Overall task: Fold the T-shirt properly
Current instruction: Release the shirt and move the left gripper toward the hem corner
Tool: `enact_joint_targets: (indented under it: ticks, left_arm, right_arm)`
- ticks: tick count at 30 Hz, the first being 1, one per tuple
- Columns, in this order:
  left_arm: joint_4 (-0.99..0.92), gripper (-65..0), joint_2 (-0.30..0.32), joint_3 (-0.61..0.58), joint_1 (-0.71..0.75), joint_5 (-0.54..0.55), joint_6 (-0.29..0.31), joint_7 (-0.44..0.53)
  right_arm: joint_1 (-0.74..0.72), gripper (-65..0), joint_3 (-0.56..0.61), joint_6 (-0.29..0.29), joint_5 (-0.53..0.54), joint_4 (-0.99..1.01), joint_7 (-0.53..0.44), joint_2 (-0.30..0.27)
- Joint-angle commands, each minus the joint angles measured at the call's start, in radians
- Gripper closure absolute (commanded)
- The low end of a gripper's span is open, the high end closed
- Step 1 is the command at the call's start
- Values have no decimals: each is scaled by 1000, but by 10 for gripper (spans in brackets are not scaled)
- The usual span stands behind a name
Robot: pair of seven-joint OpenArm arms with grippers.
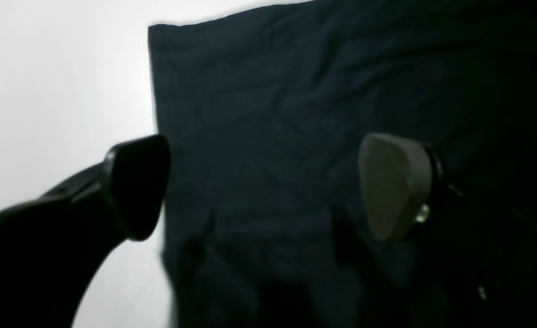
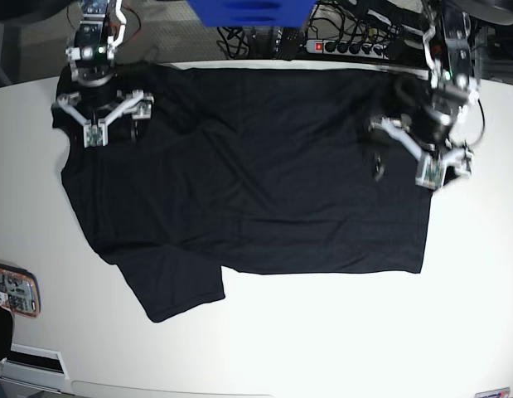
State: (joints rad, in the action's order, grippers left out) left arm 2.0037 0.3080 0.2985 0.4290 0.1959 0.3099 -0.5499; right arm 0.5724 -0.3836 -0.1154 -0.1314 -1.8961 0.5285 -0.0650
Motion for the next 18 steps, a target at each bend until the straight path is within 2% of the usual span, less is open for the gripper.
enact_joint_targets:
  ticks: [1, 5, 8, 12, 18]
  left_arm:
    - [7, -650, 18, 3, -61, -19, -12, -32]
    - [2, -650, 47, 3, -261, -32, -8, -281]
    - [-2, -650, 59, 1, -396, -32, -8, -384]
    - [-149, -650, 61, 1, -552, -32, -7, -421]
    - [-558, -650, 61, 1, -784, -29, -5, -418]
  right_arm:
    - [-19, -650, -4, 4, 3, -21, -26, -5]
    - [-39, -650, 5, 4, 2, -53, -24, -5]
    - [-53, -650, 27, 4, 2, -62, -24, -8]
    - [-55, -650, 81, 4, 2, -62, -24, -23]
    - [-76, -650, 133, 4, 2, -62, -24, -23]
